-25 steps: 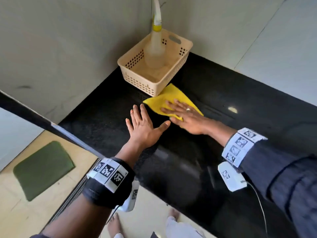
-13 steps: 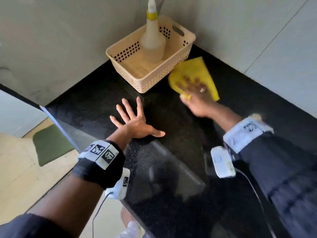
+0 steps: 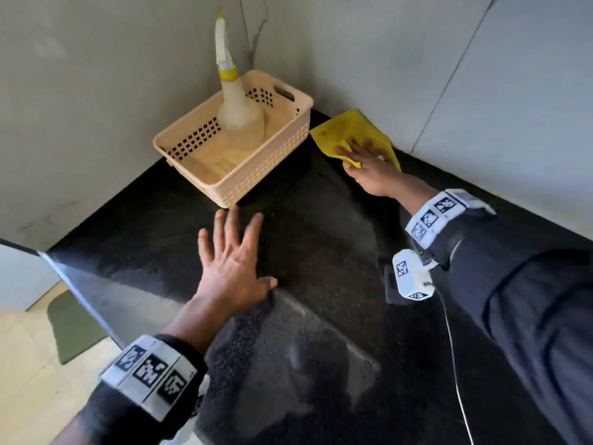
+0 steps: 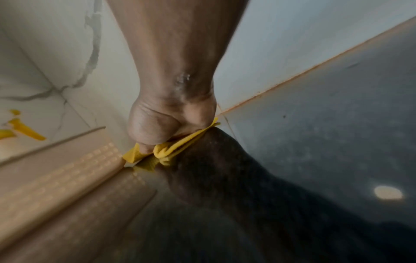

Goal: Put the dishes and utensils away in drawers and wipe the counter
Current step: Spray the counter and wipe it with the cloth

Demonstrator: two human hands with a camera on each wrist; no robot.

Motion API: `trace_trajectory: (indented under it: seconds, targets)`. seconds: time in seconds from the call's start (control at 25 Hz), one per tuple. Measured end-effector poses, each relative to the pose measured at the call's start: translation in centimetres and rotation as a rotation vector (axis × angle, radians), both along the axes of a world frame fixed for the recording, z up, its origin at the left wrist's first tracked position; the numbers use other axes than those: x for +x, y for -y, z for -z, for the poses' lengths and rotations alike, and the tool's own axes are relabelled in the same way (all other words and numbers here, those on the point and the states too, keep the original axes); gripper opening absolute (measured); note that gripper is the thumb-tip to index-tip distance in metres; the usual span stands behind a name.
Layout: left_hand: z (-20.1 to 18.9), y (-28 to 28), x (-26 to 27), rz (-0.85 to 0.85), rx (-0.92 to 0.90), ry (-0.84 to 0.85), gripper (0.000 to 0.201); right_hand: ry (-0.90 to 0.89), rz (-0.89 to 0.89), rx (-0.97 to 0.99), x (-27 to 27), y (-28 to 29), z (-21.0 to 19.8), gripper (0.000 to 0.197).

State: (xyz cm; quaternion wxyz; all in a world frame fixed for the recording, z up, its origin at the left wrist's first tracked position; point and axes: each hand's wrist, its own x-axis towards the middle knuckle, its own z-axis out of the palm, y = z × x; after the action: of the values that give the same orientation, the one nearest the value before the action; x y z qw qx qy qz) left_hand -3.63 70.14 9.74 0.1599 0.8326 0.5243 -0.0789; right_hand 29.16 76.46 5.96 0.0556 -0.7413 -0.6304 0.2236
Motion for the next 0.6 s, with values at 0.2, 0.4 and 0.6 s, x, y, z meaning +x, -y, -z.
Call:
trace_trajectory:
  seconds: [0.2, 0.4, 0.6]
  targets:
    - [-0.7, -1.2, 4.6, 0.238, -0.17, 0.062, 0.12, -0.064, -0.092, -0.004, -4.5, 9.9, -0.6, 0.048]
    - [0.0, -5.0, 8.4, 0.378, -0.306, -0.056, 0.151, -0.12, -0.112, -0.007, -2.7, 20.1, -1.2, 0.049]
    - [1.1, -5.9, 8.4, 0.453, -0.428, -0.14, 0.135, 0.017, 0.442, -0.068, 5.0, 17.0, -0.5, 0.052]
